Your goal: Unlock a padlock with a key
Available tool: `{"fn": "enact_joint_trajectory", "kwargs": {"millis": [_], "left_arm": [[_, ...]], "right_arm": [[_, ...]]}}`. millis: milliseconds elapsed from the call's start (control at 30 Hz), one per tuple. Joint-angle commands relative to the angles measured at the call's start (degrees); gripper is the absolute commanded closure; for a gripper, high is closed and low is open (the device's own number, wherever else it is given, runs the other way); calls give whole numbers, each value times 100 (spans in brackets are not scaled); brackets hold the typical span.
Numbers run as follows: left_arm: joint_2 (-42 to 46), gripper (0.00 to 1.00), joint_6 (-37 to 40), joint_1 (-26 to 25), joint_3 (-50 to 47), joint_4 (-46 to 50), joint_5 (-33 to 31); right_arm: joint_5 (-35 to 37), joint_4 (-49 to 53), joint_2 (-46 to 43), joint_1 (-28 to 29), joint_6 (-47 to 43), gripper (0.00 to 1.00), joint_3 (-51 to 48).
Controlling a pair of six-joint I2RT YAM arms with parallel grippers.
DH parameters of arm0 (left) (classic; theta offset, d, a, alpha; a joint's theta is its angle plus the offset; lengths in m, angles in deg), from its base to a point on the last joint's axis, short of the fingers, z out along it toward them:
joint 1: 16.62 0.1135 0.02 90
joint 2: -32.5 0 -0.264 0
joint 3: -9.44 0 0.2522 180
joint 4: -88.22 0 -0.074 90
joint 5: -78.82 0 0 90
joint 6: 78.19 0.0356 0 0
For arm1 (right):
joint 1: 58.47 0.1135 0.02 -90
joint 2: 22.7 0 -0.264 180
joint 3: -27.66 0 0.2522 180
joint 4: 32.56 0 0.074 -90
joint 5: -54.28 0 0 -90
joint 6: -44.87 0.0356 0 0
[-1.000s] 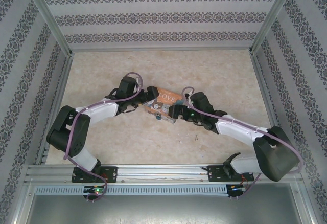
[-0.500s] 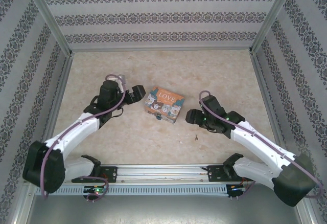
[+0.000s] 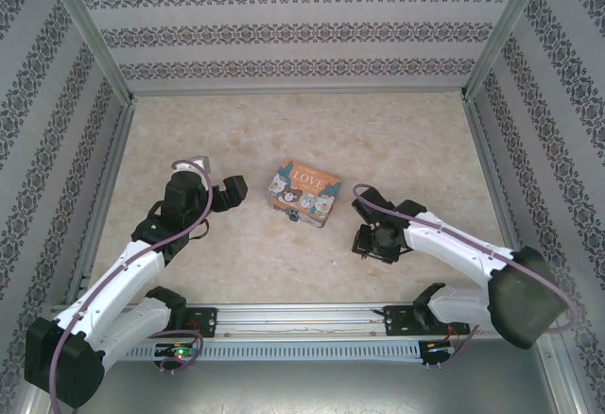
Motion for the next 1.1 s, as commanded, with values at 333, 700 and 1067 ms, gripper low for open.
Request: {"fn": "enact_joint_trajectory", "kwargs": {"millis": [333, 700, 1067], "left_arm": [[64, 1, 314, 112, -27, 272, -184], [64, 1, 308, 133, -26, 276, -164], [58, 1, 332, 148, -9, 289, -141]], "right_arm": [[238, 218, 763, 255, -217, 62, 384], [143, 0, 952, 251, -273, 68, 226], [54, -194, 1157, 259, -352, 75, 119]]}}
